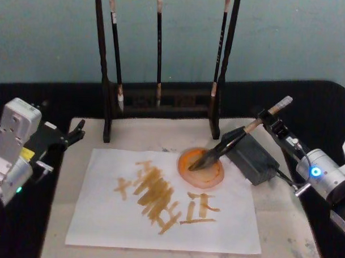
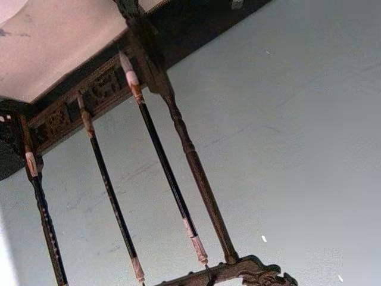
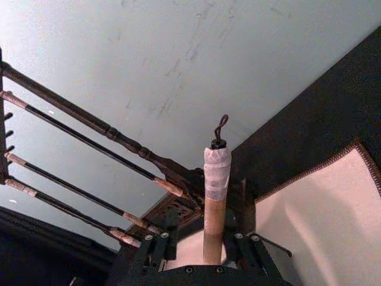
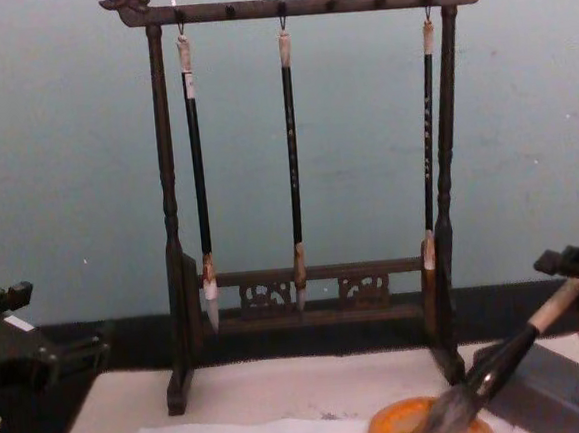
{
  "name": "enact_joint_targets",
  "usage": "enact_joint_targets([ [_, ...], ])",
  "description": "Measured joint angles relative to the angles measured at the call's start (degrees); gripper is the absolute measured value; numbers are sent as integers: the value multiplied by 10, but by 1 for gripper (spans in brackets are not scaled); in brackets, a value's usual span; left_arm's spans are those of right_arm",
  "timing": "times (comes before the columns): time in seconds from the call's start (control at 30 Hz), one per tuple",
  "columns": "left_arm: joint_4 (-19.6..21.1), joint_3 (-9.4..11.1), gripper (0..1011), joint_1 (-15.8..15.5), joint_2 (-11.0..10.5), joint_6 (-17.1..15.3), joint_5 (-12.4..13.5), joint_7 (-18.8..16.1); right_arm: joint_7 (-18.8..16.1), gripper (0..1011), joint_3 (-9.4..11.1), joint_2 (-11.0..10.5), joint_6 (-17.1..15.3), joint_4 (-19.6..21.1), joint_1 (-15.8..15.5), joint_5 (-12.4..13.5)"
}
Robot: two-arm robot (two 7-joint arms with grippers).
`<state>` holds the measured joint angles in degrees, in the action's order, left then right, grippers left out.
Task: Pick up the brush from the inkstone, write on the paper, then place the brush back to its original position.
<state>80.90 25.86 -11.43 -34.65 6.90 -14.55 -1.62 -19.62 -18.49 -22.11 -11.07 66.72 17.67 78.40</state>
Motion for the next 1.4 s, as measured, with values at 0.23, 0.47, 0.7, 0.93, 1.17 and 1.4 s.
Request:
enact_joint_targets([
  [0.23, 0, 0, 1010, 0, 0, 0, 0, 0, 0, 646, 0, 0, 0, 0, 0, 0],
  [0.47, 0, 0, 1010, 0, 0, 0, 0, 0, 0, 858, 0, 0, -1, 0, 0, -1],
  [0.7, 0, 0, 1010, 0, 0, 0, 0, 0, 0, 1000, 0, 0, -1, 0, 0, -1],
  [0.93, 0, 0, 1009, 0, 0, 0, 0, 0, 0, 1000, 0, 0, -1, 0, 0, -1],
  [1.17, 0, 0, 1010, 0, 0, 0, 0, 0, 17, 1000, -2, -23, 16, 45, -28, -1],
  [1.4, 0, 0, 1010, 0, 0, 0, 0, 0, 63, 1000, -9, -69, 56, 128, -81, -38],
])
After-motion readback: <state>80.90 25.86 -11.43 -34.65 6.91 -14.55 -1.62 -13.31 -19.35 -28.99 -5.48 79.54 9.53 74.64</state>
